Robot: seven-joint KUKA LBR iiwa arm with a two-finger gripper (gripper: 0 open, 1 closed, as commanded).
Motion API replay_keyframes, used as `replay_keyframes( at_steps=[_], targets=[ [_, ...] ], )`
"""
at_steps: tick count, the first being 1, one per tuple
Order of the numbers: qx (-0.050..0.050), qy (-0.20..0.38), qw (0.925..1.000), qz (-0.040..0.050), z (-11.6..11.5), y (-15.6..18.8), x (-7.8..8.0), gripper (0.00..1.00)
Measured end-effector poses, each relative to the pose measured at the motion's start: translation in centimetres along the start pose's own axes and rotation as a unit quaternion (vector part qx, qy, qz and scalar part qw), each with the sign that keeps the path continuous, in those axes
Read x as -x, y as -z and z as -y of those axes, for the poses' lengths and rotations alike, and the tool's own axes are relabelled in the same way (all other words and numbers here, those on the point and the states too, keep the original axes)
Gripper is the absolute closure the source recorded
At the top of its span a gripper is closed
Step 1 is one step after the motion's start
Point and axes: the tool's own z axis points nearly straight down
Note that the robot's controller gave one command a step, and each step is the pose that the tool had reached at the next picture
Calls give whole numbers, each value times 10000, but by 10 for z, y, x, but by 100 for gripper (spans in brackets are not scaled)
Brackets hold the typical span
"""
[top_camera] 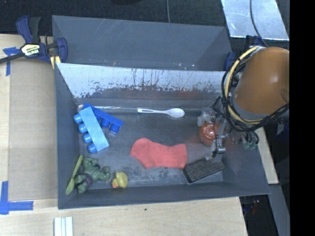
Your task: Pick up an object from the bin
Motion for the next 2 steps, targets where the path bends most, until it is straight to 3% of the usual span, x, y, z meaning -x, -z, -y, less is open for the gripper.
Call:
replay_keyframes(
  at_steps=[1, 2],
  targets=[
    [-2, -277, 9996, 5, -46, -22, -16, 0],
    [4, -941, 9956, 31, -67, -39, 4, 0]
  ],
)
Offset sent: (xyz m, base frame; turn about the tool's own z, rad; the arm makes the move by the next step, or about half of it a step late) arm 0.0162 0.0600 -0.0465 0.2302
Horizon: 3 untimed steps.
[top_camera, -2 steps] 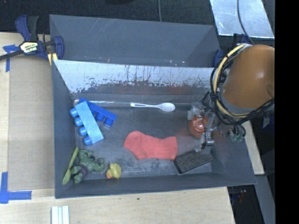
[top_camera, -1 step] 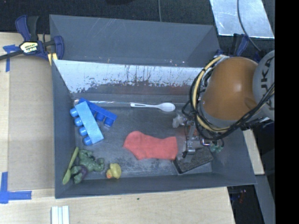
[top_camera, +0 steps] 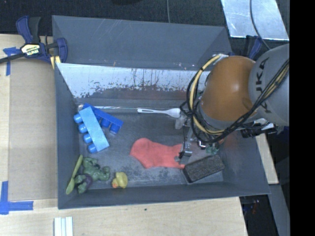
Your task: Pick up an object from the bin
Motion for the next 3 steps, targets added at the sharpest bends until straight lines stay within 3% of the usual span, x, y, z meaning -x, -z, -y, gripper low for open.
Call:
replay_keyframes(
  at_steps=[1, 2, 3],
  targets=[
    [0, -201, 9998, 2, -32, -61, -9, 0],
    [-7, -887, 9960, 72, 15, -89, -2, 100],
    [-7, -885, 9961, 73, 15, -89, -2, 100]
  ],
)
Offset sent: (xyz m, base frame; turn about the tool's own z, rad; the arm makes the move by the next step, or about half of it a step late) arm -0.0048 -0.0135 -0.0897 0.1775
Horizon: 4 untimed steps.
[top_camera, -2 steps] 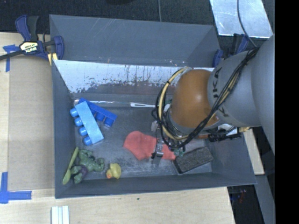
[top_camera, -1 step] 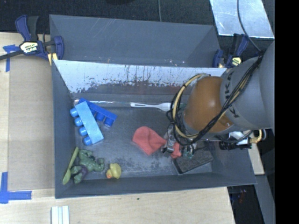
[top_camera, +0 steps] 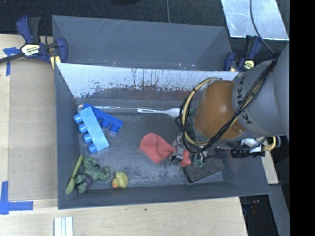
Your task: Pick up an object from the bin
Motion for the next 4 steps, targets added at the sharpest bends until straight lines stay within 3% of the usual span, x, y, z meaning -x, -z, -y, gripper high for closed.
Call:
replay_keyframes(
  at_steps=[2, 3, 4],
  targets=[
    [-11, -4, 10000, -31, 17, 96, -2, 100],
    [10, 62, 10000, 36, 8, 69, -3, 100],
    [-14, 264, 9996, -26, 7, 122, -4, 100]
  ],
)
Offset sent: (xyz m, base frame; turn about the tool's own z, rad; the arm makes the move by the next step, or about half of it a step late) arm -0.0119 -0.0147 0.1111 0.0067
